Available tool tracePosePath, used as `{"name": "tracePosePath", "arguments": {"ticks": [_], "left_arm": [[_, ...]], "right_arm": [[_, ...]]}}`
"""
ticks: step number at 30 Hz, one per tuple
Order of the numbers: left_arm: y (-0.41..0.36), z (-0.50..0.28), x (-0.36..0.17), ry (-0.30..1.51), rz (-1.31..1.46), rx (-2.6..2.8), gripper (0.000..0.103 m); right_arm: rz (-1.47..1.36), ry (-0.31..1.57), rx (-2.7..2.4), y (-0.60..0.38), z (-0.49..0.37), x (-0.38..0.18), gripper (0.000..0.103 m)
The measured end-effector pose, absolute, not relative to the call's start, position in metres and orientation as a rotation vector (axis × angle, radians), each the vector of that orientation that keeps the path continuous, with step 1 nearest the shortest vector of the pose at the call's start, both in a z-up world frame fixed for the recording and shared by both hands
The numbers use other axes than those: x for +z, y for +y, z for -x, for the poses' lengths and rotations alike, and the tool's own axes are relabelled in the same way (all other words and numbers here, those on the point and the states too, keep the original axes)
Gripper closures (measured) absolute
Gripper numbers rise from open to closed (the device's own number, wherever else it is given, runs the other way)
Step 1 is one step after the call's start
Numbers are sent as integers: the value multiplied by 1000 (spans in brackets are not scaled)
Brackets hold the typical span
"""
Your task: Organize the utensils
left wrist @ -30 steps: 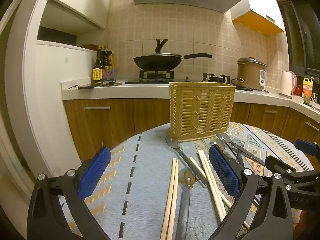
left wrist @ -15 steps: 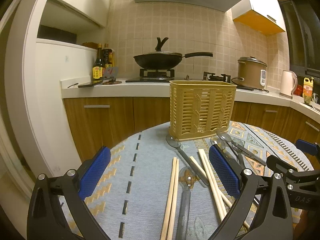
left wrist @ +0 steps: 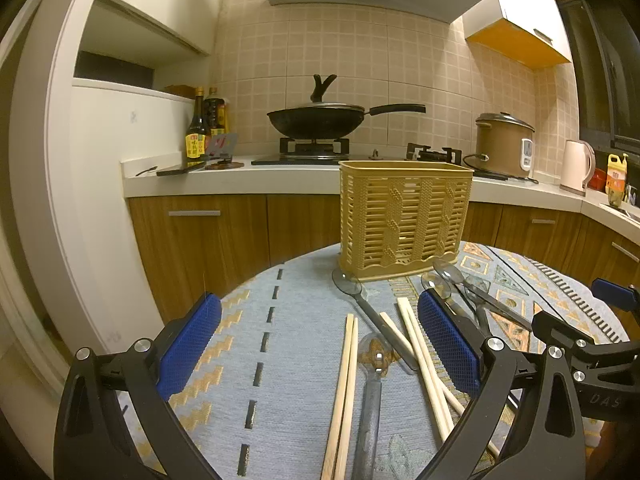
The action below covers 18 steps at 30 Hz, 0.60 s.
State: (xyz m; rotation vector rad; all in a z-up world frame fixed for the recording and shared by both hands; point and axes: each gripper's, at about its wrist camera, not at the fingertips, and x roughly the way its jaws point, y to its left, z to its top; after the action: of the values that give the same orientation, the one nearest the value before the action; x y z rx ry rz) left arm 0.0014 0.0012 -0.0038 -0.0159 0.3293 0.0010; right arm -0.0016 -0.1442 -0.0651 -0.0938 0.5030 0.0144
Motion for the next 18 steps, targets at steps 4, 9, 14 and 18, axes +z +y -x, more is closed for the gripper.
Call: {"name": "tracePosePath", "arguments": {"ticks": [4,9,14,18], "left_arm": [[2,-1,-4,331,18,1,8],[2,-1,-4,333,18,2,8],[2,-1,-4,332,17,1,8],[2,-1,-4,333,16,2,8]], "right_arm": [[92,505,15,-144,1,-65,7],[91,508,18,-144,1,-65,7],[91,508,20,-144,0,-66,7],[89,508,20,-144,1,-66,7]]}}
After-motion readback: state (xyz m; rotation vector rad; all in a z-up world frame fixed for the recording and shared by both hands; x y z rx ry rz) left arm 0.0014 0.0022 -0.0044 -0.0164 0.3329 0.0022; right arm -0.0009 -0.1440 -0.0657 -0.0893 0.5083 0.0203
